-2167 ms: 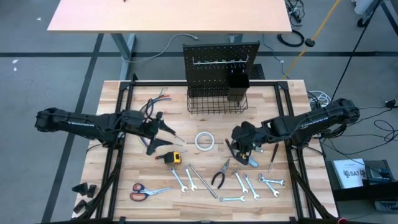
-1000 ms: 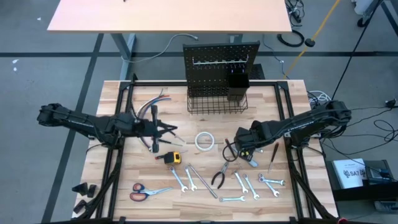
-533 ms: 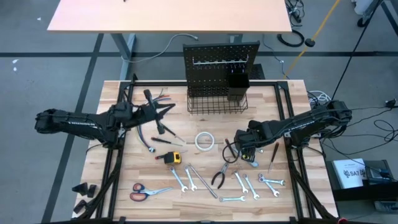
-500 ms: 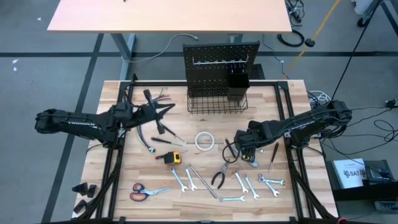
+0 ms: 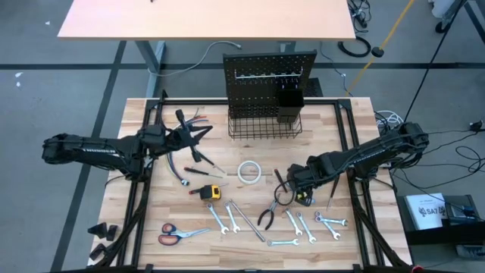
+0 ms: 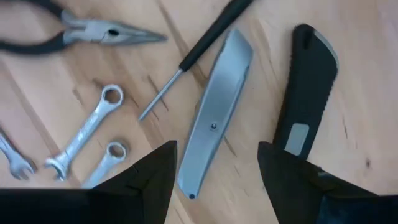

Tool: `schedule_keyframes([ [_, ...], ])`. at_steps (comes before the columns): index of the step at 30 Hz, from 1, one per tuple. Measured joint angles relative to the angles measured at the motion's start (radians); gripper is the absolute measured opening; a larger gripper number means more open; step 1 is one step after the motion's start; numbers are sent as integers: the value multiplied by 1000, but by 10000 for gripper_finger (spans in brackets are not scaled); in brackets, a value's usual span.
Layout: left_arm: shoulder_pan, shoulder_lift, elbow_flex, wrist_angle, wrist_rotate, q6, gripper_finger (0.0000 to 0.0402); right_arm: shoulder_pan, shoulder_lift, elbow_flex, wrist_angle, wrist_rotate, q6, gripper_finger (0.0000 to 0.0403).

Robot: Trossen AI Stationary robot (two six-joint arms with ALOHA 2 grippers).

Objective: Hang tools onto peg board
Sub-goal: Put the wrench into the black bin on the peg board

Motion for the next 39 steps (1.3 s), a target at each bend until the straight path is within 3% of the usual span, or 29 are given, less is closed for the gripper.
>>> schedule_keyframes([
  [6,16,0,0,10,3,8,14,0,0,0,9,27,-35,215],
  [12,3,-6,0,60,4,22,15,31,-6,0,-8,-249,123,209],
  [18,-67,-50,0,49,-30,-9,15,207,-6,0,-20,-295,290,190],
  [21,-124,-108,0,5,-109,-27,15,309,-6,0,-48,-275,371,182],
  [24,-179,-179,0,-16,-165,-35,15,398,-6,0,-64,-180,428,177],
  [28,-196,-203,1,-18,-118,-129,15,472,-6,0,-62,-61,437,176],
  [39,-196,-76,1,-115,-50,-318,15,566,46,0,-39,-51,484,176],
])
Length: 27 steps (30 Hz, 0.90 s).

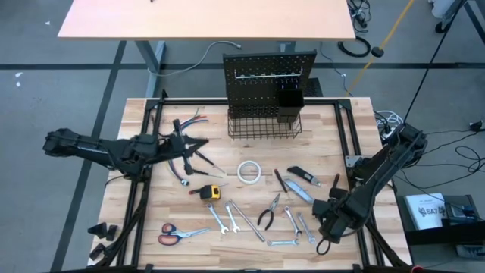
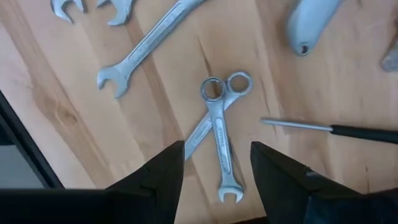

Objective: Hang tools onto peg board
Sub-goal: Put the wrench into the black bin on the peg board

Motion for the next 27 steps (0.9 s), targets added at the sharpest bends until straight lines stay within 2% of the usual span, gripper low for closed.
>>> schedule_keyframes([
  [5,-1,35,0,4,82,-1,15,22,85,0,10,-6,-37,175],
  [14,0,40,0,91,88,3,15,61,180,-1,-38,14,-52,175],
  [20,0,40,0,96,89,51,15,68,190,-4,-33,-19,-59,175],
  [27,0,40,0,96,89,85,15,67,176,-77,37,-107,-109,175],
])
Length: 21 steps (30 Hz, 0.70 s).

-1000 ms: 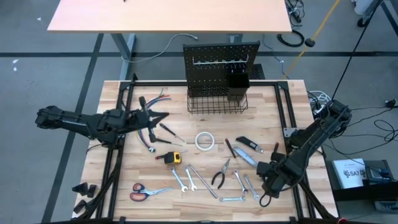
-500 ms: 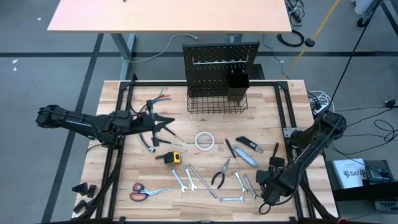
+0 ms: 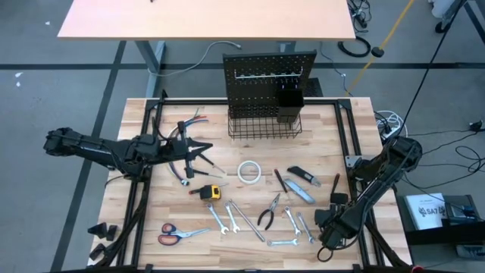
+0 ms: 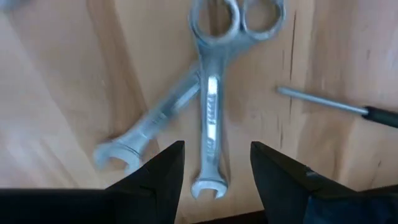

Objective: Hang tools onto peg board
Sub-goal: Put the wrench into the black bin on the peg board

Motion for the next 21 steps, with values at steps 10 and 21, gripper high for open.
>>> schedule_keyframes([
  [10,4,0,0,-2,-1,21,15,-23,-6,-81,131,-65,-113,127],
  [21,34,1,0,-59,-2,20,15,-58,-4,-84,126,-50,-127,16],
])
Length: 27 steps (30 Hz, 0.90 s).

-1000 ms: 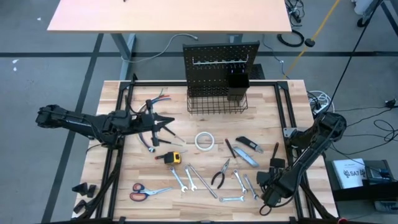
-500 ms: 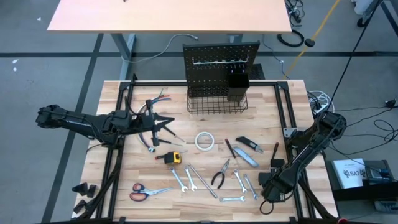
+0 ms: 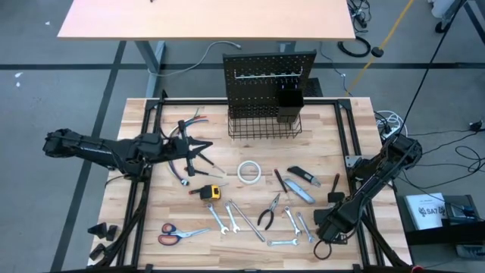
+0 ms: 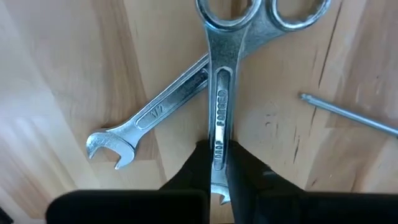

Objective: Hang tools onto peg board
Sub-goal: Put the wrench into the black bin on the peg board

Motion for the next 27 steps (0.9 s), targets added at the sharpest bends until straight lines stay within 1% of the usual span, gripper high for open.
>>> schedule_keyframes([
  [4,0,0,0,7,4,-24,15,-13,-4,2,-13,-19,16,18],
  [6,0,-6,0,7,22,-26,15,-20,-9,14,-41,-26,19,18],
  [9,-1,-18,0,10,31,-27,15,-29,-46,47,-105,8,33,17],
  [12,-1,-28,0,9,47,-38,15,-35,-99,73,-132,51,76,17],
  [15,-1,-37,0,10,93,-45,15,-41,-165,98,-136,143,112,17],
  [18,-1,-44,0,10,172,-44,15,-49,-226,119,-136,323,134,16],
  [21,0,-48,0,10,279,-19,15,-69,-290,139,-108,552,124,16],
  [23,0,-48,0,10,349,3,15,-94,-326,141,-80,703,90,16],
  [25,0,-48,0,10,382,14,15,-125,-360,144,-35,855,31,16],
  [27,6,-48,0,10,385,24,15,-165,-389,145,2,993,-36,16],
])
